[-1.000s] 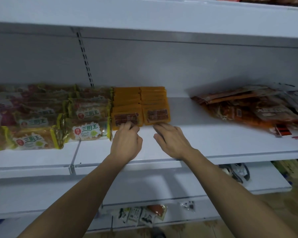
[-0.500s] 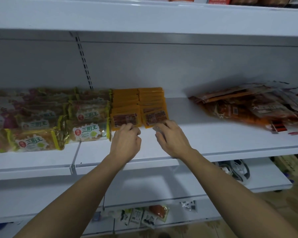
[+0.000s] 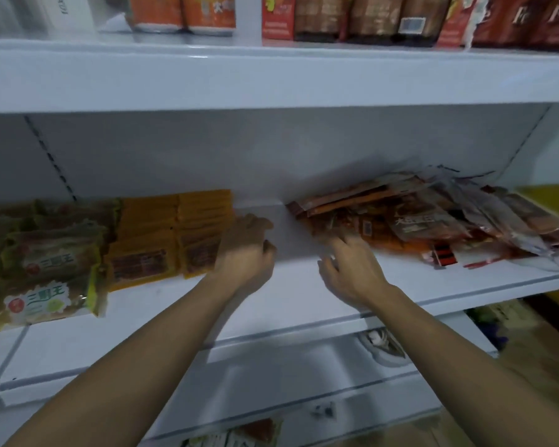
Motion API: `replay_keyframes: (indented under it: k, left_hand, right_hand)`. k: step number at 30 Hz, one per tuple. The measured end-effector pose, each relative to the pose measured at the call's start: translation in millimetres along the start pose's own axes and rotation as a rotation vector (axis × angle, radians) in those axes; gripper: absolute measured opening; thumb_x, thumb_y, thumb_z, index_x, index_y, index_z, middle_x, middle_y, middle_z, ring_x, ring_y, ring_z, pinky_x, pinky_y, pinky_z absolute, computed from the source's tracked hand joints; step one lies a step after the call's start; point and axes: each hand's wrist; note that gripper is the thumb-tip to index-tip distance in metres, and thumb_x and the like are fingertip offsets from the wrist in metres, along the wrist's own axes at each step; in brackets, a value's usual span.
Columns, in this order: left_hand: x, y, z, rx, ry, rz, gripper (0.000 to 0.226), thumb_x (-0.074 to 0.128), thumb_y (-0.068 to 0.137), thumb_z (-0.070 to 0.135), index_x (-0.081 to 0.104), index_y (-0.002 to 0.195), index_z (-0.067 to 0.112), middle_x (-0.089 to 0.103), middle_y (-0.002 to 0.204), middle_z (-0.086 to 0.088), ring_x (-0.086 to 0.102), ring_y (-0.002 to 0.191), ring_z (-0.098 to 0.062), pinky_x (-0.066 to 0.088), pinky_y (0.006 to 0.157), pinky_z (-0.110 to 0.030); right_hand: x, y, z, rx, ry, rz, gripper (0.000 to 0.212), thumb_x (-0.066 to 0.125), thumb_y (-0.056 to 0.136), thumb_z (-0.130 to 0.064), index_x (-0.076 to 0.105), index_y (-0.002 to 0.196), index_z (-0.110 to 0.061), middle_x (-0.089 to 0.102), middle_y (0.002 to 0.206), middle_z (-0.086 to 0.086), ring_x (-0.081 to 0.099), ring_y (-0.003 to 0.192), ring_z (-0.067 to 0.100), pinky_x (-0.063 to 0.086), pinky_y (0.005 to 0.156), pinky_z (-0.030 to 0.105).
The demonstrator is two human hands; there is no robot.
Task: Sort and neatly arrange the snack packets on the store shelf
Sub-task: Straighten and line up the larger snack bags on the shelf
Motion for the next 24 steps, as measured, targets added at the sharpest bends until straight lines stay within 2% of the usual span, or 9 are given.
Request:
replay_keyframes:
  k: [3, 5, 8, 11, 13, 15, 17, 20, 24]
  left_hand:
    - [13, 45, 36, -0.038, -0.046, -0.064, 0.056, 0.046, 0.076, 0.032, 0.063, 0.126, 0.016, 0.061, 0.126, -0.009, 0.058, 0.115, -0.032, 0.048, 0.096, -0.044]
    - [20, 73, 58, -0.068, -0.094, -0.071, 0.058, 0.047, 0.079, 0.031, 0.058, 0.134, 0.015, 0.058, 0.132, -0.012, 0.055, 0.121, -0.035, 0.047, 0.098, -0.046]
    - [35, 107, 81, -0.069, -0.074, -0.190, 0.068, 0.053, 0.085, 0.023, 0.040, 0.152, 0.015, 0.047, 0.148, -0.014, 0.045, 0.136, -0.036, 0.040, 0.110, -0.048]
    - [52, 128, 101, -0.061, -0.109, -0.395, 0.072, 0.057, 0.091, 0.017, 0.030, 0.157, 0.014, 0.041, 0.157, -0.014, 0.041, 0.143, -0.033, 0.035, 0.114, -0.037]
    - [62, 131, 105, -0.071, -0.130, -0.417, 0.065, 0.059, 0.093, 0.014, 0.038, 0.154, 0.016, 0.051, 0.149, -0.015, 0.050, 0.135, -0.034, 0.039, 0.102, -0.030]
    - [69, 130, 99, -0.035, -0.050, -0.331, 0.056, 0.061, 0.091, 0.019, 0.050, 0.147, 0.022, 0.060, 0.139, -0.013, 0.056, 0.128, -0.036, 0.046, 0.101, -0.037]
    - [65, 128, 91, -0.024, 0.030, -0.270, 0.050, 0.070, 0.087, 0.030, 0.061, 0.137, 0.027, 0.066, 0.125, -0.010, 0.061, 0.118, -0.034, 0.050, 0.096, -0.042]
    - [49, 125, 82, 0.013, -0.076, -0.259, 0.040, 0.073, 0.087, 0.045, 0.074, 0.120, 0.022, 0.072, 0.111, -0.008, 0.065, 0.104, -0.027, 0.044, 0.084, -0.032]
    - [29, 109, 66, -0.005, -0.203, -0.078, 0.025, 0.059, 0.102, 0.027, 0.078, 0.098, 0.013, 0.077, 0.095, -0.007, 0.069, 0.091, -0.024, 0.033, 0.069, -0.025]
  right_hand:
    - [-6, 11, 45, 0.024, -0.060, -0.037, 0.032, 0.055, 0.088, -0.021, 0.065, 0.119, -0.019, 0.061, 0.119, 0.010, 0.057, 0.104, 0.033, 0.052, 0.080, 0.038]
    - [-1, 14, 71, 0.025, -0.044, -0.027, 0.036, 0.057, 0.088, -0.019, 0.061, 0.123, -0.018, 0.058, 0.123, 0.010, 0.053, 0.109, 0.033, 0.052, 0.080, 0.039]
    - [10, 13, 91, 0.052, -0.033, 0.013, 0.043, 0.060, 0.089, -0.022, 0.059, 0.132, -0.019, 0.053, 0.133, 0.010, 0.046, 0.119, 0.032, 0.050, 0.089, 0.041]
    - [14, 12, 102, 0.036, -0.001, 0.015, 0.053, 0.055, 0.091, -0.036, 0.052, 0.143, -0.024, 0.046, 0.142, 0.010, 0.039, 0.132, 0.035, 0.046, 0.103, 0.049]
    - [13, 13, 108, 0.040, 0.001, -0.081, 0.064, 0.048, 0.091, -0.056, 0.042, 0.150, -0.030, 0.036, 0.151, 0.008, 0.030, 0.142, 0.035, 0.044, 0.106, 0.051]
    - [12, 12, 112, 0.041, -0.030, -0.143, 0.071, 0.044, 0.091, -0.067, 0.034, 0.153, -0.034, 0.029, 0.156, 0.006, 0.022, 0.147, 0.034, 0.048, 0.099, 0.051]
    - [12, 12, 113, 0.017, -0.049, -0.113, 0.065, 0.044, 0.094, -0.062, 0.035, 0.152, -0.034, 0.030, 0.154, 0.006, 0.024, 0.146, 0.034, 0.053, 0.095, 0.053]
    - [15, 13, 112, 0.001, -0.042, -0.068, 0.062, 0.049, 0.094, -0.054, 0.037, 0.150, -0.032, 0.034, 0.150, 0.008, 0.029, 0.143, 0.035, 0.054, 0.094, 0.054]
    - [10, 15, 96, 0.032, -0.081, -0.087, 0.069, 0.050, 0.088, -0.066, 0.040, 0.149, -0.034, 0.038, 0.148, 0.007, 0.030, 0.141, 0.034, 0.035, 0.113, 0.054]
Point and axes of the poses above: each hand's wrist, its own y-axis towards the middle knuckle, its own x-axis out of the palm, z = x × y
